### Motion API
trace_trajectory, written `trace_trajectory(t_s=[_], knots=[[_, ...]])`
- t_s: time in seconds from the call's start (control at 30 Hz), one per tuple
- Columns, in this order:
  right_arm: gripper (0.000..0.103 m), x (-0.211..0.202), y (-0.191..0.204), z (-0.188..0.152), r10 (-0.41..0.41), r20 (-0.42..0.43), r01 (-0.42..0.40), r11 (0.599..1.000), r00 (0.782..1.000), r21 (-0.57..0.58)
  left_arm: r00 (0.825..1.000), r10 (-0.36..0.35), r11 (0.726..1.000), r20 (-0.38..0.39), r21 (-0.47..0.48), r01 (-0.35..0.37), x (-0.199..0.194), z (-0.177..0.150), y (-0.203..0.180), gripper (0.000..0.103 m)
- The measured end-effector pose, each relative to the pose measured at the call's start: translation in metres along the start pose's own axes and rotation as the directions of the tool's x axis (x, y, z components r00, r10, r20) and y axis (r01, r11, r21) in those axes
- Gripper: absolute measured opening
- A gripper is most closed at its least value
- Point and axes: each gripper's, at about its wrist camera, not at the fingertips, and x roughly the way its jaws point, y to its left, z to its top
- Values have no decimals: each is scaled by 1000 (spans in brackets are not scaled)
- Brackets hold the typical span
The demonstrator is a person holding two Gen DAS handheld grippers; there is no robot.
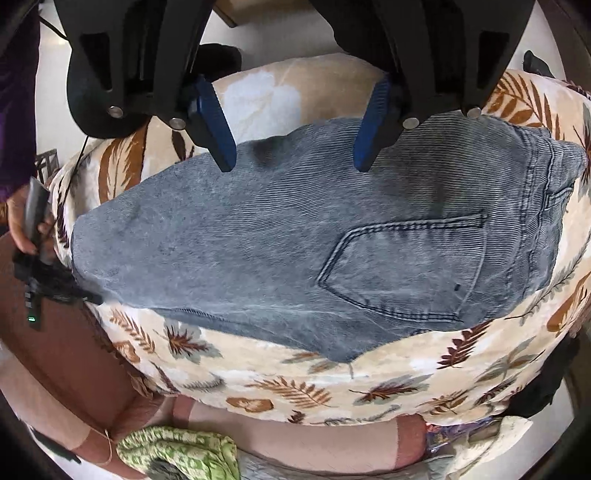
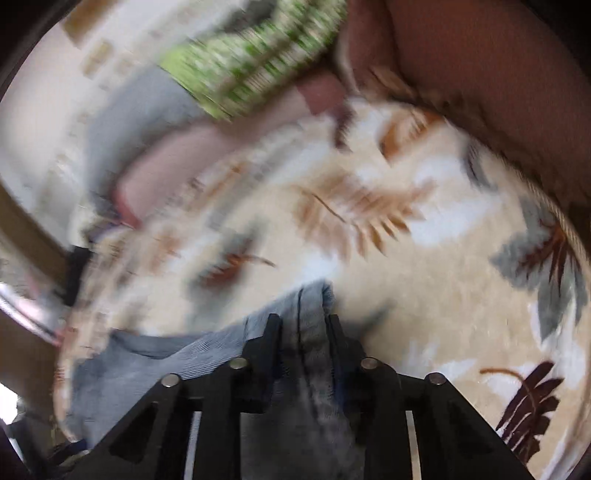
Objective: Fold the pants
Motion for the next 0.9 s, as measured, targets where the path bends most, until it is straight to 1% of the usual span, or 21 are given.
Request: trace_trajectory(t_s=[0.03, 0.07, 0.1, 0.13, 0.17, 0.23, 0.3, 0.33, 0.4, 0.47, 0.5, 0.53, 0.6, 0.63, 0.73, 0.77, 0.83, 0.9], knots=[[30, 6, -11, -3, 12, -25, -11, 998, 1000, 54, 1000, -2, 1000, -4, 4, 2, 1, -1, -2, 67], [31, 6, -21, -6, 46, -20, -44, 994, 999, 96, 1000, -5, 1000, -4, 6, 5, 0, -1, -2, 67], [34, 0, -28, -9, 69, 3, -69, 989, 998, 129, 1000, -7, 1000, -2, 5, 7, 0, -1, -2, 67], [35, -10, -34, -12, 73, 36, -77, 987, 997, 144, 1000, -8, 1000, -1, 3, 8, -1, -1, -2, 67], [37, -25, -38, -15, 66, 82, -78, 987, 994, 143, 1000, -8, 1000, 0, 0, 8, -1, -2, -1, 67], [38, -55, -38, -24, 54, 161, -72, 992, 986, 106, 1000, -11, 1000, 1, -13, 11, 1, -2, 1, 67], [38, -75, -31, -31, 64, 180, -76, 995, 982, 61, 1000, -18, 999, -3, -33, 18, 3, -3, 2, 67], [38, -85, -22, -37, 92, 181, -98, 995, 979, 26, 1000, -27, 999, -6, -45, 27, 4, -4, 2, 67], [38, -95, 0, -42, 122, 161, -115, 992, 979, -47, 999, -41, 998, -12, -54, 40, 6, -5, -1, 67], [38, -97, 23, -52, 104, 138, -89, 991, 985, -104, 999, -49, 997, -23, -57, 47, 6, -5, -5, 67], [38, -98, 30, -56, 103, 140, -88, 990, 985, -106, 998, -54, 997, -24, -54, 53, 5, -6, -7, 67], [38, -100, 34, -62, 120, 155, -106, 990, 981, -96, 998, -61, 997, -21, -47, 60, 1, -7, -9, 67], [38, -105, 30, -74, 135, 179, -123, 989, 975, -77, 998, -62, 998, -8, -28, 61, -7, -8, -12, 67], [38, -103, 26, -80, 138, 175, -129, 990, 975, -60, 998, -58, 998, -1, -19, 58, -10, -9, -14, 68], [38, -94, 3, -103, 181, 125, -187, 982, 976, 38, 999, -41, 999, 12, -5, 41, -17, -9, -15, 71], [38, -92, -7, -114, 211, 107, -219, 973, 972, 74, 999, -42, 999, 15, -8, 42, -18, -8, -16, 71], [38, -90, -18, -125, 245, 79, -253, 962, 966, 104, 998, -56, 998, 14, -17, 56, -18, -8, -19, 71], [38, -92, -30, -136, 294, 79, -303, 942, 953, 144, 998, -69, 997, 5, -13, 69, -18, -8, -26, 71]])
